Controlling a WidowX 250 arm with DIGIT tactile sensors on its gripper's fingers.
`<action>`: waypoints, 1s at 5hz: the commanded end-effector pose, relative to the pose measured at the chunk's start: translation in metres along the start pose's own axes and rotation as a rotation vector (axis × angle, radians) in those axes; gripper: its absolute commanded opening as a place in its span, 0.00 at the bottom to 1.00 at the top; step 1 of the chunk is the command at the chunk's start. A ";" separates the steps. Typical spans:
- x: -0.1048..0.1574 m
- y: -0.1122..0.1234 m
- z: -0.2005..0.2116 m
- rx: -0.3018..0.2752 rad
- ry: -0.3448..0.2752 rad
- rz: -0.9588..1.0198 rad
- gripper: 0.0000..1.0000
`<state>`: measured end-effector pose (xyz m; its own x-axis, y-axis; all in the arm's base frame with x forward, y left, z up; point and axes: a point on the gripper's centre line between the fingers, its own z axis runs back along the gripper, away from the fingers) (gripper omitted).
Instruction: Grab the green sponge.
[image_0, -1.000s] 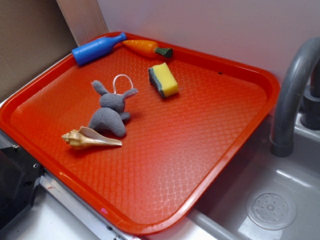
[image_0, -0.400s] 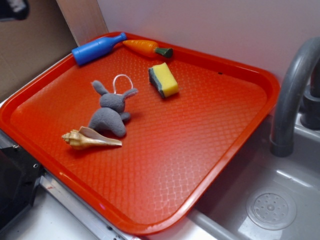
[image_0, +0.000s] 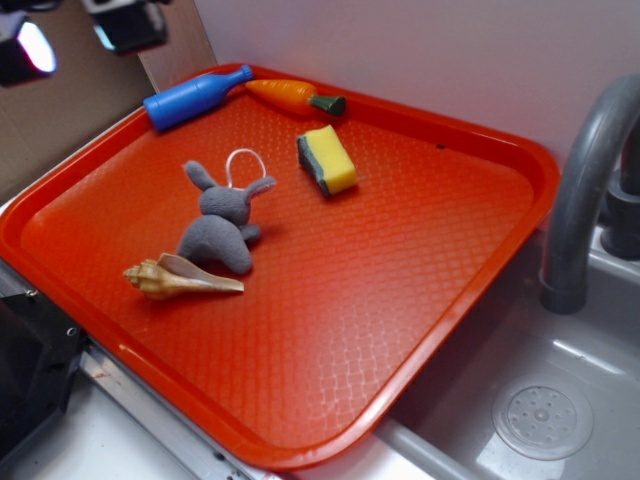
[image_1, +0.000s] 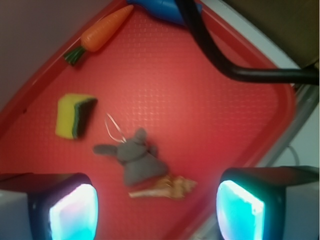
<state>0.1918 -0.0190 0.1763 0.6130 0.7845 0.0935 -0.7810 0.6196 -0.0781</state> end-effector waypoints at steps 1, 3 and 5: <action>0.027 -0.034 -0.034 -0.052 -0.078 0.163 1.00; 0.035 -0.067 -0.074 -0.039 -0.087 0.194 1.00; 0.044 -0.098 -0.114 -0.024 -0.094 0.209 1.00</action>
<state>0.3000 -0.0457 0.0566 0.4503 0.8794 0.1544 -0.8838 0.4636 -0.0627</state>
